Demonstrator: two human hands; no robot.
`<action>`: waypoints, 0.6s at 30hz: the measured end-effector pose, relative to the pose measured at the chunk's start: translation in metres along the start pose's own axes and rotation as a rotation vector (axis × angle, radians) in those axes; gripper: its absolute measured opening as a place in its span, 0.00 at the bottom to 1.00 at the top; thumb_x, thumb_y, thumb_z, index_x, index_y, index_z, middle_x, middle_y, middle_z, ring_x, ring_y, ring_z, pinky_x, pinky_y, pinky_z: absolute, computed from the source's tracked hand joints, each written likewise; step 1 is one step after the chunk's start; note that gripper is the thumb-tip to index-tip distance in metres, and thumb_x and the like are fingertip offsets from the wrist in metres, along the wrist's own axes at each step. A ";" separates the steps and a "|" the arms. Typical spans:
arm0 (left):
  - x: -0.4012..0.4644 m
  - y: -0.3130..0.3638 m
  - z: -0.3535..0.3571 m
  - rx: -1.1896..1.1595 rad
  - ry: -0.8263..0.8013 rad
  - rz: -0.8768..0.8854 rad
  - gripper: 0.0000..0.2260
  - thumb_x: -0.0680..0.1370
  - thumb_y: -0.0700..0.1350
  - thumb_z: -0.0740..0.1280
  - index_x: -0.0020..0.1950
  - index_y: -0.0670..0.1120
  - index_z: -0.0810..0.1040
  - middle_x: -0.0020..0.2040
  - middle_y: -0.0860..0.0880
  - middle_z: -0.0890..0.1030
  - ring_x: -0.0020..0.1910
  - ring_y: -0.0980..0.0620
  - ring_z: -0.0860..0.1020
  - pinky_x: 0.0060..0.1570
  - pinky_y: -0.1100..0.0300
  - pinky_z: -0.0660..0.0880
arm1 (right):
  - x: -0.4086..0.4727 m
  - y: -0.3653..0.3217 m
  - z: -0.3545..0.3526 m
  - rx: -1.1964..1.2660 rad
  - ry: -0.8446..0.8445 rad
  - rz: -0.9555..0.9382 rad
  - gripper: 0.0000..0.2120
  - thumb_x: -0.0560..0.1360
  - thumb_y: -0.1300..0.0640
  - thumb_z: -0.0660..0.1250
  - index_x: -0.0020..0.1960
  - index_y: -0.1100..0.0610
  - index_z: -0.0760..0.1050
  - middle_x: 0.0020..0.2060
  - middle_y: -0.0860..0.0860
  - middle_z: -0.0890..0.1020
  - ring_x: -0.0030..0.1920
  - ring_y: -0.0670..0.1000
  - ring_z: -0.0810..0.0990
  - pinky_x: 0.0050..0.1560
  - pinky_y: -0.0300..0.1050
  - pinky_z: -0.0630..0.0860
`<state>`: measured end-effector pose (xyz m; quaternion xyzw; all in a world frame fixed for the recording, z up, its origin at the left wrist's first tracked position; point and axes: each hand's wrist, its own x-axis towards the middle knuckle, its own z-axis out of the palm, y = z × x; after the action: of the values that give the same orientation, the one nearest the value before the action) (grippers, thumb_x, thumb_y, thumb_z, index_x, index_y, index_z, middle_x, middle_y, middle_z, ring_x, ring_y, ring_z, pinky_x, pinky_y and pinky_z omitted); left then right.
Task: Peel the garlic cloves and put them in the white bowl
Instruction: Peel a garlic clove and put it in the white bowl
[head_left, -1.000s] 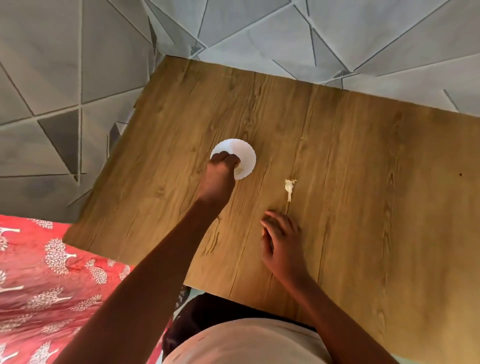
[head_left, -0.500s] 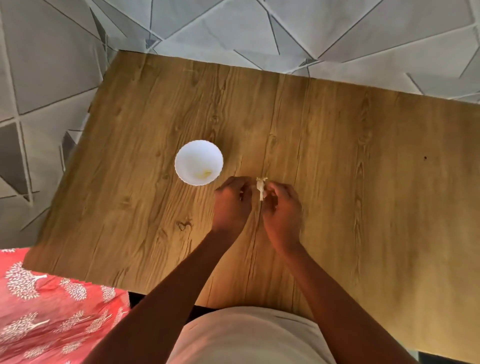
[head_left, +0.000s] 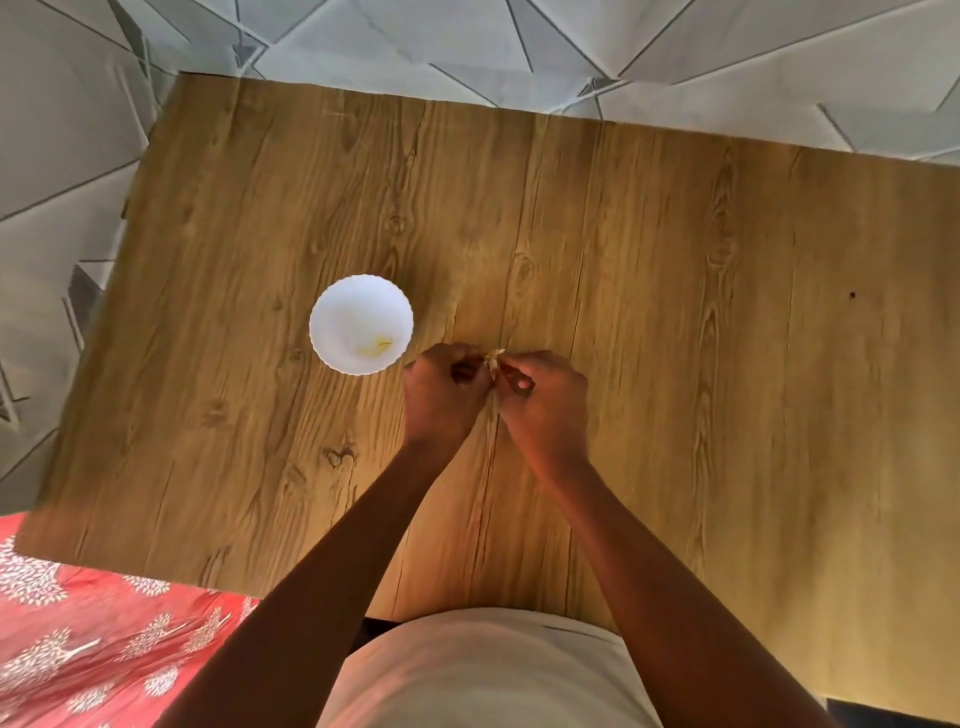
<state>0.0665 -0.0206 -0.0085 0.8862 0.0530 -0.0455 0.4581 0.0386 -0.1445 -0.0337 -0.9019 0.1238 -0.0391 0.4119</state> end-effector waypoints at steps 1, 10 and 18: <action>-0.001 0.000 0.000 0.010 0.004 0.011 0.07 0.75 0.39 0.76 0.52 0.43 0.87 0.43 0.50 0.86 0.39 0.64 0.82 0.42 0.76 0.75 | 0.000 0.000 0.000 -0.007 0.001 -0.007 0.12 0.76 0.52 0.73 0.58 0.53 0.84 0.45 0.48 0.84 0.42 0.43 0.80 0.43 0.34 0.78; -0.024 -0.010 -0.009 -0.102 0.017 -0.086 0.07 0.78 0.36 0.72 0.52 0.46 0.87 0.44 0.52 0.86 0.42 0.56 0.84 0.47 0.62 0.81 | -0.003 -0.005 -0.010 0.077 0.058 -0.061 0.12 0.77 0.57 0.73 0.59 0.56 0.83 0.47 0.50 0.83 0.43 0.43 0.81 0.45 0.37 0.80; -0.044 -0.016 -0.029 -0.650 -0.161 -0.429 0.05 0.78 0.35 0.73 0.52 0.36 0.85 0.45 0.37 0.86 0.41 0.47 0.83 0.42 0.60 0.80 | -0.040 -0.001 -0.021 0.240 -0.124 -0.226 0.13 0.74 0.70 0.72 0.57 0.60 0.84 0.47 0.52 0.84 0.48 0.42 0.83 0.50 0.36 0.80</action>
<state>0.0217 0.0105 0.0007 0.6573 0.2127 -0.1903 0.6975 -0.0031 -0.1492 -0.0173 -0.8553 -0.0095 -0.0439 0.5162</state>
